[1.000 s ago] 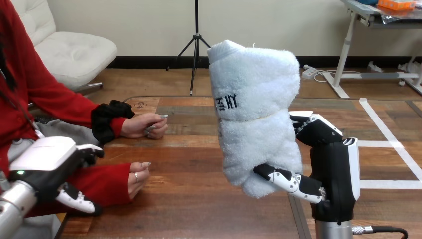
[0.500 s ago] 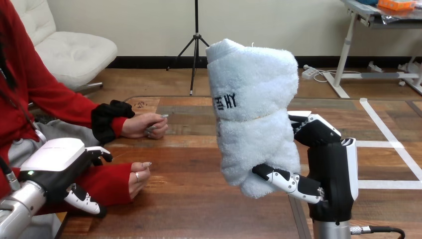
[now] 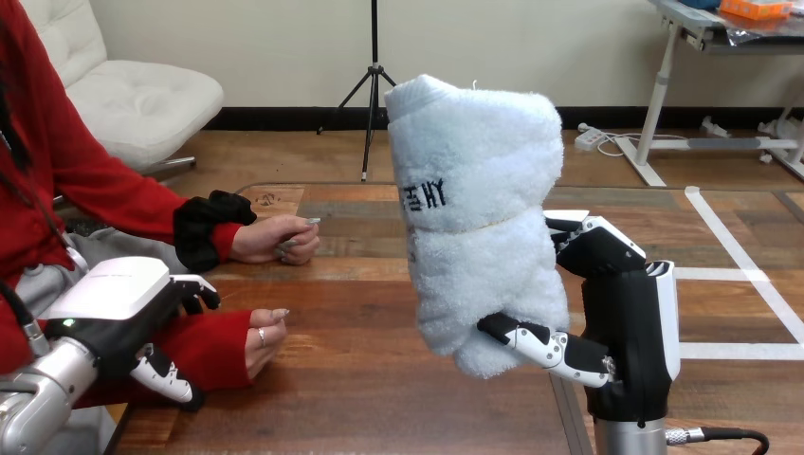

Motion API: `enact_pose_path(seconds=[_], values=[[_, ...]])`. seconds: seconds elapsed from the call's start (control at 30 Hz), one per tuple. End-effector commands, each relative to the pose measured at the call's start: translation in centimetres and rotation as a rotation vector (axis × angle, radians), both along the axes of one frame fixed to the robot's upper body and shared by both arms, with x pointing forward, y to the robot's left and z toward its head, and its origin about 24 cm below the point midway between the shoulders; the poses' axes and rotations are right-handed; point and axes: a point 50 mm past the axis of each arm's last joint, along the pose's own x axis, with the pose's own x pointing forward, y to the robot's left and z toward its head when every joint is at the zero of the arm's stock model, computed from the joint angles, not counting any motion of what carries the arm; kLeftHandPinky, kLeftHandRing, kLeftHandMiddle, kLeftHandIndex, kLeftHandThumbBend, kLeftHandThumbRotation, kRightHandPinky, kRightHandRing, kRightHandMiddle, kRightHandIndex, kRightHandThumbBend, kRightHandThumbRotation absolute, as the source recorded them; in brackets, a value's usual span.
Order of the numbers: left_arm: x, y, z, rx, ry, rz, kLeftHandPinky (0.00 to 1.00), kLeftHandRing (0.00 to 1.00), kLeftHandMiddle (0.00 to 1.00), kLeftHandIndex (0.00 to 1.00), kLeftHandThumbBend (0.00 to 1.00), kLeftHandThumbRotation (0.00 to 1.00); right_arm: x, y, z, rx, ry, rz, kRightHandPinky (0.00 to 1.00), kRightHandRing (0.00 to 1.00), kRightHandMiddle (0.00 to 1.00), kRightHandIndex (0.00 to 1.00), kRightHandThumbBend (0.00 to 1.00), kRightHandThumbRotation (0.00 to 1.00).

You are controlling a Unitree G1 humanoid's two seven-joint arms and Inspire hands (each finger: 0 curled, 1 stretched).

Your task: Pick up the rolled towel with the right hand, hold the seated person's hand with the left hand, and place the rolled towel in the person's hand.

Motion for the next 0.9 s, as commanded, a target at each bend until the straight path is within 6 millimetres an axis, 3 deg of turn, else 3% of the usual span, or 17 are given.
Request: enact_pose_path(seconds=[0.0,0.87], values=[[1.52,-1.07,1.28,0.004,-0.047,-0.037,0.6,0.64,0.68,0.71,1.0,0.07,0.97,0.11,2.41,0.018,-0.156,0.005,0.28,0.34,0.49,0.56,0.75,0.18],[1.3,-0.91,0.64,0.041,-0.01,-0.035,0.48,0.51,0.55,0.59,0.99,0.0,0.76,-0.25,2.79,0.014,-0.183,0.01,0.28,0.35,0.48,0.57,0.74,0.19]])
